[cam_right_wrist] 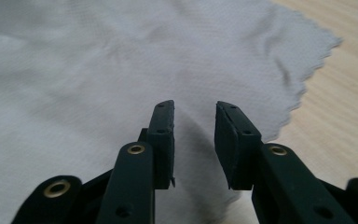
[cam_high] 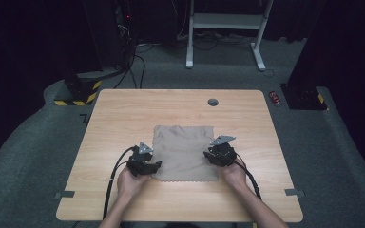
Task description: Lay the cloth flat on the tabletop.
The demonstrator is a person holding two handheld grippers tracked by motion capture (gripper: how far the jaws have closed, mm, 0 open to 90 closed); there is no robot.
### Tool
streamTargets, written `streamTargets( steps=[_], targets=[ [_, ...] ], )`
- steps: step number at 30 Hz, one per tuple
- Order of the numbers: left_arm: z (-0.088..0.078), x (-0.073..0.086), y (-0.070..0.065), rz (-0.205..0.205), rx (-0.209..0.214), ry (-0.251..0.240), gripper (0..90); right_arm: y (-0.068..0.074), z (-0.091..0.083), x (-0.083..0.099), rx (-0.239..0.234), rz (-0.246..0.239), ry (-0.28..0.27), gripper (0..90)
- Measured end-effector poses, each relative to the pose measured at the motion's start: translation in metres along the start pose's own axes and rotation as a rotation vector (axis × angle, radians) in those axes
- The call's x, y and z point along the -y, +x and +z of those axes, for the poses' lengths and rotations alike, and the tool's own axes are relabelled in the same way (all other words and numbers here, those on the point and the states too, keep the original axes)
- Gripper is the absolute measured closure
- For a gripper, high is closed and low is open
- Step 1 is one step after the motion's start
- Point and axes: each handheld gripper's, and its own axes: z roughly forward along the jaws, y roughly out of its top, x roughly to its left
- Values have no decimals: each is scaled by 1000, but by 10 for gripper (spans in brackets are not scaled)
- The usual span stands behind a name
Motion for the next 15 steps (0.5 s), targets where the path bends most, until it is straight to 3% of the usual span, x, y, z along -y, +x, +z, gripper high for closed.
streamTargets(
  steps=[4,6,8,11,15],
  targets=[
    [-13,17,-6,18,-5,-7,471,8,-3,6,-9,-17,5,649],
    [-18,26,-8,47,-33,-6,471,9,-4,9,-5,-26,9,639],
    [-25,32,-9,40,-34,-3,474,9,-4,11,-3,-27,10,633],
    [-31,38,-10,46,-49,3,472,8,-6,14,-3,-20,6,626],
    [-43,47,-16,83,-76,8,469,9,-9,16,-1,-17,8,620]
  ],
)
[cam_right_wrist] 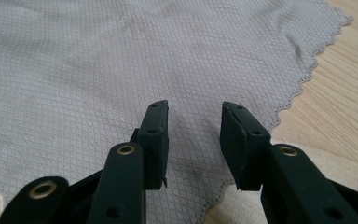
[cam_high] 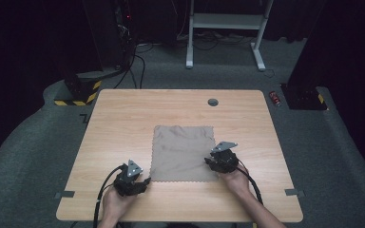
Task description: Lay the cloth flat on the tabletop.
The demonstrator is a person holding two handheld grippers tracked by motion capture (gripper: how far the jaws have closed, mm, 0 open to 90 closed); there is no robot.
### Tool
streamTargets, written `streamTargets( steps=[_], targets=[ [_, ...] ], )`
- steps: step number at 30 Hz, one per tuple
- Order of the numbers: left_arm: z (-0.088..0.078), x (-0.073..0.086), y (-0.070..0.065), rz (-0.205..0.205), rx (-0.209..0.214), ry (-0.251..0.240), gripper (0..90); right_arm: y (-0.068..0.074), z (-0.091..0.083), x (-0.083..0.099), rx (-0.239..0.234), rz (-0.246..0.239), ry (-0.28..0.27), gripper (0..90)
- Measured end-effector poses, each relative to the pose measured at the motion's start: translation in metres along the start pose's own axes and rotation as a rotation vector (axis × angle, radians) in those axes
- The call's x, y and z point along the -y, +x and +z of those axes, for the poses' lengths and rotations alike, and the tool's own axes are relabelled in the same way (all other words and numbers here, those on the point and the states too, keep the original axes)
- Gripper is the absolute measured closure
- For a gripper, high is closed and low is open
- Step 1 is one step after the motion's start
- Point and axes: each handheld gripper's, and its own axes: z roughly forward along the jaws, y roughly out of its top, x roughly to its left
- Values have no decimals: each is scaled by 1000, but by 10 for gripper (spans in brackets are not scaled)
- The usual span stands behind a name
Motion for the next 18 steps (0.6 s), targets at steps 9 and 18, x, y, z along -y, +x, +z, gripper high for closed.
streamTargets(
  steps=[9,18],
  targets=[
    [26,-29,0,-43,37,-59,447,6,-2,3,6,32,-12,603],
    [32,-25,-6,15,49,-55,436,15,-7,12,28,38,-31,548]
  ],
)
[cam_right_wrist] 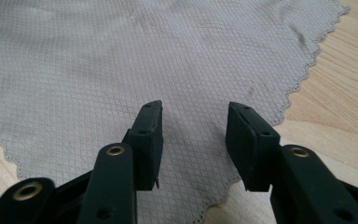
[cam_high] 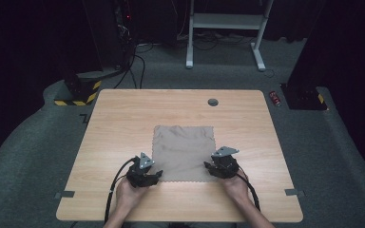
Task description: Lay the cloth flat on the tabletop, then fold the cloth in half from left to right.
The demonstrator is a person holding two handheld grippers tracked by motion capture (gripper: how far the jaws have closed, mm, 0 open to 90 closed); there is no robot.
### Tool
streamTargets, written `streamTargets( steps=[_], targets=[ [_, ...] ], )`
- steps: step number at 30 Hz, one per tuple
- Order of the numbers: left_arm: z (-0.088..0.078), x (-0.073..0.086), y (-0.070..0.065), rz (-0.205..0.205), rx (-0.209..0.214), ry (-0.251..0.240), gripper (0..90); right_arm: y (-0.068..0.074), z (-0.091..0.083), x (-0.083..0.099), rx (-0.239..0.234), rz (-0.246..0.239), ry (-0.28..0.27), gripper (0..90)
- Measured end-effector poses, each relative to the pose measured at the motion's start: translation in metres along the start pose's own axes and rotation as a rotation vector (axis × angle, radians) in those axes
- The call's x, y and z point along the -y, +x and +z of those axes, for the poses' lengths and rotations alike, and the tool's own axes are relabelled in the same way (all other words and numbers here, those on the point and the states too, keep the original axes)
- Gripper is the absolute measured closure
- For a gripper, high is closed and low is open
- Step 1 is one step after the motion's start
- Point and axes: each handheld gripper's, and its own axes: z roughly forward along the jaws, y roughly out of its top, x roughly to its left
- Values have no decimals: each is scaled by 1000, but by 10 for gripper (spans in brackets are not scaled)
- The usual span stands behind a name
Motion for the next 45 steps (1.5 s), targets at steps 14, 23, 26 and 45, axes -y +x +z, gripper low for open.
streamTargets(
  steps=[14,23,26,45],
  targets=[
    [-16,16,4,-32,52,-38,428,8,-4,4,47,93,8,476],
    [-13,-8,37,-160,62,-74,421,15,-2,0,10,104,5,518],
    [-8,-14,45,-157,49,-65,416,23,-2,-2,17,118,9,542],
    [14,-26,63,-174,6,-4,399,70,13,-18,-54,19,-15,554]
  ],
)
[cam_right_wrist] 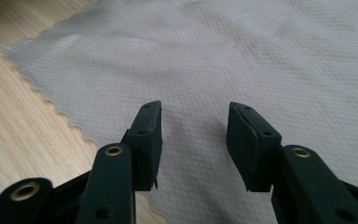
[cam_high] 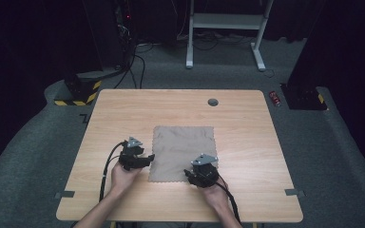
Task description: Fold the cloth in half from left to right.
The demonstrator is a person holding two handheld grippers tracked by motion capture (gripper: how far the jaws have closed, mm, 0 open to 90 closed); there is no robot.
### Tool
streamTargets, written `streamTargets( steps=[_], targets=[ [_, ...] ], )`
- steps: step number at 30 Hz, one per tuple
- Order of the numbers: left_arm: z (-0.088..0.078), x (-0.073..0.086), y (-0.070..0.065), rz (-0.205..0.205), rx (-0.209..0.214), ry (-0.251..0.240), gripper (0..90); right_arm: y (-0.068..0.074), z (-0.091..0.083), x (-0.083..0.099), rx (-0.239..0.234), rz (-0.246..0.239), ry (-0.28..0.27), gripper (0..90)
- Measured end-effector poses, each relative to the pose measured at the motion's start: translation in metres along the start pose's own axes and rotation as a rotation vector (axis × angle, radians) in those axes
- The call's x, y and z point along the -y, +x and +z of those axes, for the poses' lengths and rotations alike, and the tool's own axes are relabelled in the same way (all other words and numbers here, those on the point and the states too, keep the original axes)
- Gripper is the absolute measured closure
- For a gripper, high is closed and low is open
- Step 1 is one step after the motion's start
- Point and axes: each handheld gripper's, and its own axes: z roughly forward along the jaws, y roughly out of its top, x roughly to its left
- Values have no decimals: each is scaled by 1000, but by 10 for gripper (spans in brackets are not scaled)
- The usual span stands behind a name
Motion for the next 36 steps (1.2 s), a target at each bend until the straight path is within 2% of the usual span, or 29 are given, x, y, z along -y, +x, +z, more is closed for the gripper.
streamTargets(
  steps=[3,5,8,10,11,12,13,16,18,23,27,28,32,36],
  targets=[
    [1,-8,1,-4,15,-12,395,4,4,-2,-18,-2,-16,554],
    [7,-22,7,14,3,-1,394,8,6,-4,-31,-14,-32,553],
    [12,-30,12,6,0,1,386,14,9,-7,-43,-27,-40,548],
    [17,-41,19,-34,4,-9,386,21,12,-12,-56,-48,-50,542],
    [18,-44,20,-38,3,-13,383,23,13,-14,-60,-56,-50,541],
    [19,-46,22,-43,-4,-49,386,25,14,-15,-63,-66,-54,540],
    [21,-49,24,-55,-1,-47,400,28,16,-18,-71,-69,-56,540],
    [28,-59,29,-51,-22,-5,377,35,20,-23,-87,-79,-64,543],
    [34,-65,32,-55,-27,8,369,40,22,-25,-105,-87,-71,587],
    [51,-79,38,-42,-48,56,377,48,29,-27,-146,-67,-76,654],
    [63,-85,45,-63,-68,70,374,53,34,-28,-162,-81,-81,692],
    [67,-86,47,-80,-71,76,375,54,34,-28,-164,-85,-77,701],
    [75,-83,56,-106,-92,67,400,60,37,-28,-184,-102,-74,727],
    [79,-82,60,-105,-111,59,421,66,39,-30,-198,-110,-78,733]
  ],
)
